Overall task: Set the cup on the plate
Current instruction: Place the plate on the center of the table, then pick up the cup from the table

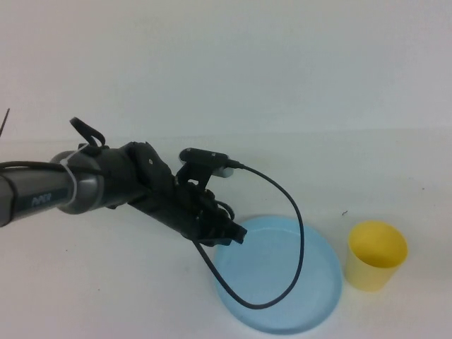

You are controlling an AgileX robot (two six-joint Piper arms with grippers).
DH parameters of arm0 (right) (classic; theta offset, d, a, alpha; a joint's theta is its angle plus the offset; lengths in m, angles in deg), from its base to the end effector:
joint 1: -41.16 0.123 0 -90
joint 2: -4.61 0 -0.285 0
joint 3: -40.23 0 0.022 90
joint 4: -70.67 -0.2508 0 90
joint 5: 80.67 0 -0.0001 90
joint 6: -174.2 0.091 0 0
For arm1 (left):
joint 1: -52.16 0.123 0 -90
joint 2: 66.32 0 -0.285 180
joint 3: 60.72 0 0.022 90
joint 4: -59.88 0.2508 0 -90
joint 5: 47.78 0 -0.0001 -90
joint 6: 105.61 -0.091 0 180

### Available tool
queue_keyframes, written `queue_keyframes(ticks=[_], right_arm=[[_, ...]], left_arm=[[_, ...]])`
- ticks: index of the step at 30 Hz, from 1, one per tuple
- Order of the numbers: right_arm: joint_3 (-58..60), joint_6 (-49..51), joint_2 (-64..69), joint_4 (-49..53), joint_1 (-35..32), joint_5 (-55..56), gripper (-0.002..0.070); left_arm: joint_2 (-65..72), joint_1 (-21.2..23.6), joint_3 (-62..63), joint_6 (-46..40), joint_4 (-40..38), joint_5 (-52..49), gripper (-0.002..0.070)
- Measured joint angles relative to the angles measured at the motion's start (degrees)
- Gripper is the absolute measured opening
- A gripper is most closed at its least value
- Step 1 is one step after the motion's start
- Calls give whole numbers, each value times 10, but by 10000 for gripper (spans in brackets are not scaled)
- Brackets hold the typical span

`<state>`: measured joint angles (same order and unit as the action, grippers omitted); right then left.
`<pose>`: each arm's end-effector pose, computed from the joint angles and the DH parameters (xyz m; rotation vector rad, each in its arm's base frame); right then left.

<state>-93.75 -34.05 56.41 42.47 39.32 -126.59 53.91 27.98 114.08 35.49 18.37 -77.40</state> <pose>0.1309 0.0267 0.2689 -0.2768 2.3894 0.3453 0.3577 -0.1933 0.1685 0.6971 2.5183 -0.5768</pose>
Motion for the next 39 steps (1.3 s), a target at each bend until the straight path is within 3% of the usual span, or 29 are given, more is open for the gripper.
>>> queue_keyframes(ticks=[4, 6, 8, 14, 20, 26, 32, 39], right_arm=[[0, -27, 9, -7, 25, 12, 357], [0, -48, 23, -7, 39, 21, 357], [-5, -70, 46, -8, 57, 26, 357], [-61, -94, 108, -9, 86, 33, 357], [-171, -79, 221, -9, 86, 18, 357], [-266, -49, 362, 18, 88, -11, 357], [-307, -17, 450, 62, 110, -14, 357], [-312, 29, 508, 163, 172, 20, 357]], left_arm=[[0, 6, 14, -1, 9, -26, 274], [-11, 8, 20, 1, 26, -29, 348], [-37, 10, 19, 27, 57, -13, 316], [-182, 15, 13, 55, 142, 23, 13], [-377, 13, -83, 55, 140, 168, 1], [-584, 13, -230, 50, 150, 234, 1], [-734, 13, -307, 50, 163, 243, 1], [-805, 13, -314, 53, 184, 169, 1]])
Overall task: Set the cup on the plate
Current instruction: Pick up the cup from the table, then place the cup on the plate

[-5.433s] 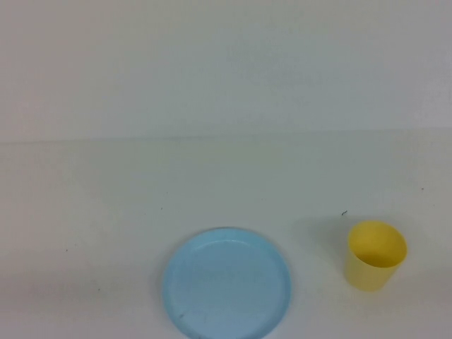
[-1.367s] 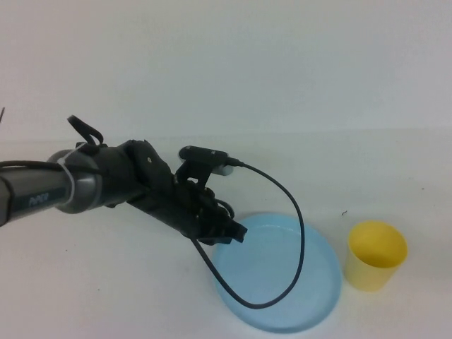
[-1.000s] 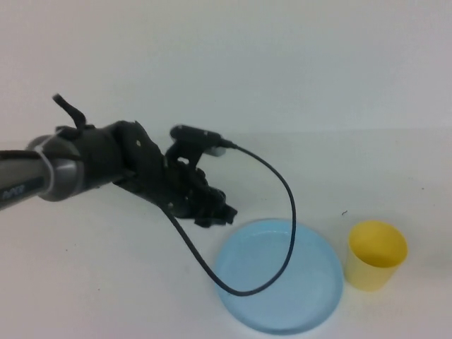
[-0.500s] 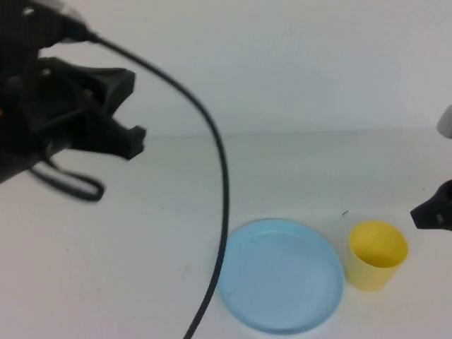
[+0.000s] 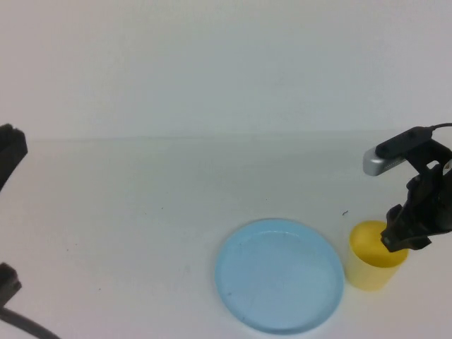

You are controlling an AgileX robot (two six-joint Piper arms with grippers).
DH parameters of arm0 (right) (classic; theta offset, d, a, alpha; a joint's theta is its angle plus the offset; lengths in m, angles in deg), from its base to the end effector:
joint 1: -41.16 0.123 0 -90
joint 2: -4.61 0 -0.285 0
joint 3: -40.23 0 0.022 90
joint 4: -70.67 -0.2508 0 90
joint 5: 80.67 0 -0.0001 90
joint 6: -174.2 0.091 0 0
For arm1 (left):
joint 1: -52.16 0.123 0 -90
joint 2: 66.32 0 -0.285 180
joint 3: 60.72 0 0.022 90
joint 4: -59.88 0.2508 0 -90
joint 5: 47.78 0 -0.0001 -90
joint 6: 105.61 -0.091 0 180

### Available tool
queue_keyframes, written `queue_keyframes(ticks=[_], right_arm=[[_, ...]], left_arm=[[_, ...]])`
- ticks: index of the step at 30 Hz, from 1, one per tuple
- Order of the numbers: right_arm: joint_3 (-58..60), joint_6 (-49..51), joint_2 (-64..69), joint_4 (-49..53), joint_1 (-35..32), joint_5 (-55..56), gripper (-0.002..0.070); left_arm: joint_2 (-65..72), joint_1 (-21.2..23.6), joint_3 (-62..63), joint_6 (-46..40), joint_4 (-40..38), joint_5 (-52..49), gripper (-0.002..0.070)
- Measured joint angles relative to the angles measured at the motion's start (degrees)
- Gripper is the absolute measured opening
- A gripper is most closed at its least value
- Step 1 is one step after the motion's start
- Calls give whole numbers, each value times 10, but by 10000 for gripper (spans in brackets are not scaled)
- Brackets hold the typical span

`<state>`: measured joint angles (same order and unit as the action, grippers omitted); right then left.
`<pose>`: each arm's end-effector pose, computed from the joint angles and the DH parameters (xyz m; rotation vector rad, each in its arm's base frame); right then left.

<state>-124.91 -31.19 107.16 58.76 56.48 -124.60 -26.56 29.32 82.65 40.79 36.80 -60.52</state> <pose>0.3094 0.0983 0.2202 -0.8056 2.6788 0.1953 0.0984 -0.0500 0.3885 0.5150 1.4544 -0.2302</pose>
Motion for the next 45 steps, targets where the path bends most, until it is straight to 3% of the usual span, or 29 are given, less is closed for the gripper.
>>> queue_keyframes(ticks=[7, 12, 18, 25, 29, 36, 40, 45], right_arm=[[0, 68, 28, 82, 1, 33, 346], [0, 72, 42, 72, 1, 47, 238], [0, 49, 56, 51, 1, 58, 64], [-50, 41, 38, 22, 1, 5, 34], [-99, 20, 22, -40, 20, -25, 33], [-144, 38, 48, -49, 128, -18, 32], [-168, 85, 93, -13, 158, -20, 32], [-190, 105, 141, 16, 181, -27, 32]], left_arm=[[-3, 0, -1, 0, 19, -72, 1], [-3, 0, -2, 0, 55, -77, 1], [-3, 0, -2, 36, 164, -123, 1], [-3, 0, -4, 64, 313, -229, 1], [-4, 0, -33, 170, 419, -206, 1], [-4, 0, -106, 494, 642, -153, 1], [-4, 0, -111, 559, 668, -149, 1], [-4, 0, -111, 568, 669, -142, 1]])
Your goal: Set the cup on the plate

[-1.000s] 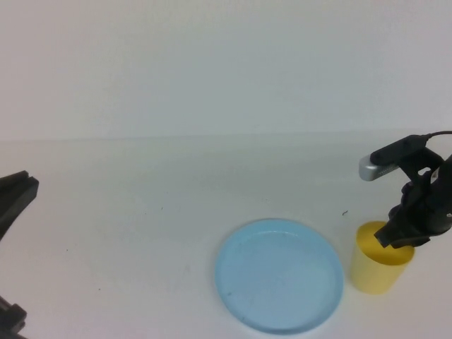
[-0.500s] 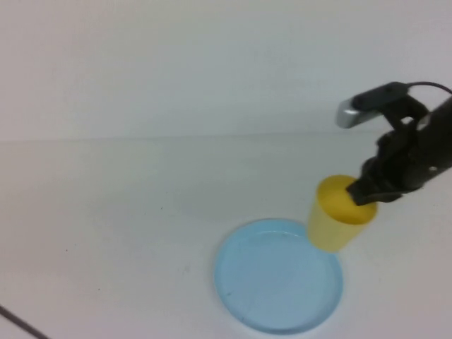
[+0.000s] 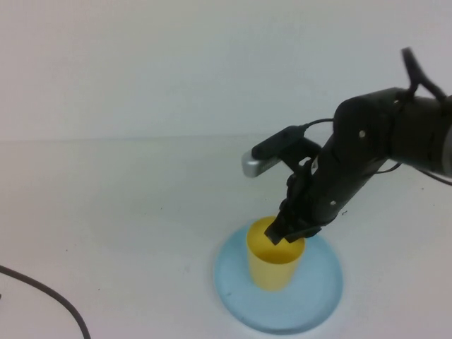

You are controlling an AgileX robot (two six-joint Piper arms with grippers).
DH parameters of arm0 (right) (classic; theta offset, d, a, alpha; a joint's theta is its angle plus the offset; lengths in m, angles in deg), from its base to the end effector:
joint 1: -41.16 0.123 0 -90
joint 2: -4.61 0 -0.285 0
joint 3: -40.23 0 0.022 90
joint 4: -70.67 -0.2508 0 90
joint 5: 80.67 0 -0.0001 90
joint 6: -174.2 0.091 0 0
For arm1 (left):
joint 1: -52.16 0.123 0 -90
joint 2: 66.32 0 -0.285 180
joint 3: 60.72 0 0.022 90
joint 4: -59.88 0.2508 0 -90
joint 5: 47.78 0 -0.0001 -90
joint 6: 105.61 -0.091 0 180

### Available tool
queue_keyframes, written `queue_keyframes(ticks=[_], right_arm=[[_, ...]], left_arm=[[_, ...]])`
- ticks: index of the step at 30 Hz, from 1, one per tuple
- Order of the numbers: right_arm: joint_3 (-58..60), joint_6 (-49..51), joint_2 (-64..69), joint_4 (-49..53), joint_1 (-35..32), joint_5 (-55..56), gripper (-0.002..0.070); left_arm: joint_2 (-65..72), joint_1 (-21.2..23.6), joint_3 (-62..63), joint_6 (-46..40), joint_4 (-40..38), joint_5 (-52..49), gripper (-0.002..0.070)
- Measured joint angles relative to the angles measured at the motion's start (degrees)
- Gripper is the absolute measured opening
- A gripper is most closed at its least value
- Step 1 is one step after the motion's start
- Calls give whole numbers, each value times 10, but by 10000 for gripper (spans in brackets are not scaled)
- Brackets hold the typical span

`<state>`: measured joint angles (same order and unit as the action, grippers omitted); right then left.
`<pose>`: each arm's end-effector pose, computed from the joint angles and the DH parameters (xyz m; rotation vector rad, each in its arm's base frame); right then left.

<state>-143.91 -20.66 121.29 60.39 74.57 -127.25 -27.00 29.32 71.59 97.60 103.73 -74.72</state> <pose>0.3281 0.2305 0.2178 -1.0137 2.6021 0.2940 0.1137 -0.0168 0.3131 0.4289 1.8106 0.2320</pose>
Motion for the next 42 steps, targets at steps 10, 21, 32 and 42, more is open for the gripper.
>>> queue_keyframes(ticks=[10, 21, 32, 42], right_arm=[[-11, 35, 38, 42, 7, -9, 36], [-26, 71, 37, 35, 9, -46, 447], [-36, 201, -104, 123, 10, -56, 258], [58, 240, -291, 224, 15, -66, 8]], left_arm=[[0, 0, 0, 0, 11, 5, 1], [0, 0, 0, 0, 10, 18, 1], [0, 0, 0, 159, 3, 21, 1], [0, 0, 0, 179, 8, 6, 1]])
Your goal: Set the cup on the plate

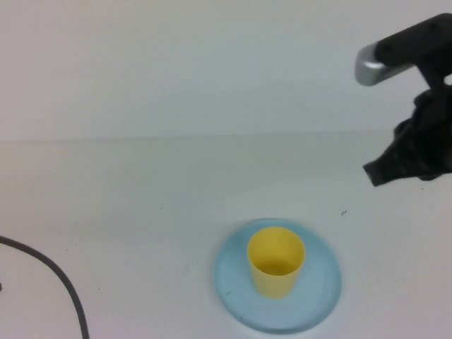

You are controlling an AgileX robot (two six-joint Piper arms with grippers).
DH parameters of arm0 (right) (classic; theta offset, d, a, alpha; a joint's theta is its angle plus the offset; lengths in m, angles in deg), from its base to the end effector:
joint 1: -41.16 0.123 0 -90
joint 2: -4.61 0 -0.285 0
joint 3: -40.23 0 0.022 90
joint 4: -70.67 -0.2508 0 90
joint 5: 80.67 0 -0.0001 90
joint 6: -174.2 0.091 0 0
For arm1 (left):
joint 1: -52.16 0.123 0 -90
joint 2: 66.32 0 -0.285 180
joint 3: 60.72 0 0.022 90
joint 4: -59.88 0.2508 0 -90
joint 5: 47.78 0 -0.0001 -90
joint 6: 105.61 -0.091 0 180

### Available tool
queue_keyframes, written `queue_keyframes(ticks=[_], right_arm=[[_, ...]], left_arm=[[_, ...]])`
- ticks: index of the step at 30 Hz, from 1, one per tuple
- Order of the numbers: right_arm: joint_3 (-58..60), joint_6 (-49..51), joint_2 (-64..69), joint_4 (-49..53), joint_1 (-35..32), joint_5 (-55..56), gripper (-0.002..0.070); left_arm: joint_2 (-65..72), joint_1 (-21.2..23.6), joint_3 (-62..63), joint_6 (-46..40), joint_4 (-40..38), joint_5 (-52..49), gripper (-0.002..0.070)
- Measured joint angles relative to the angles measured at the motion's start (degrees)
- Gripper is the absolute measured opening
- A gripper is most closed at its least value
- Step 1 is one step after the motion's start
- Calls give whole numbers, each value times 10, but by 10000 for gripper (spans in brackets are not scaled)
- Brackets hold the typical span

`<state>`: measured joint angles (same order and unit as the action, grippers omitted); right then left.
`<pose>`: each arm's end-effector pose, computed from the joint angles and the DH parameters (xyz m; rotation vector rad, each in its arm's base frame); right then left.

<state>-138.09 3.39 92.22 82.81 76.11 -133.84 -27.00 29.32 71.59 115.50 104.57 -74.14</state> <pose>0.2497 0.1558 0.3623 -0.6312 2.3765 0.0706 0.1140 -0.0171 0.3141 0.1546 1.8362 0.0217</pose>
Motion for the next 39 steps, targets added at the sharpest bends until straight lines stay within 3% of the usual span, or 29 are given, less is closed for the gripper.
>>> queue_keyframes(ticks=[12, 23, 28, 35, 39], right_arm=[[306, 9, -269, 6, 5, 117, 4], [512, 30, -474, 15, 5, 133, 2], [524, 40, -546, 18, 5, 157, 2], [525, 41, -565, 18, 5, 158, 2], [525, 41, -565, 18, 5, 158, 2]], left_arm=[[0, 0, 0, 0, 1, -1, 1], [9, 6, 0, 0, 1, -1, 1], [-11, 65, 0, 0, 1, 1, 1], [-87, 206, 0, 11, -3, -7, 1], [-144, 234, -17, 22, -24, -14, 1]])
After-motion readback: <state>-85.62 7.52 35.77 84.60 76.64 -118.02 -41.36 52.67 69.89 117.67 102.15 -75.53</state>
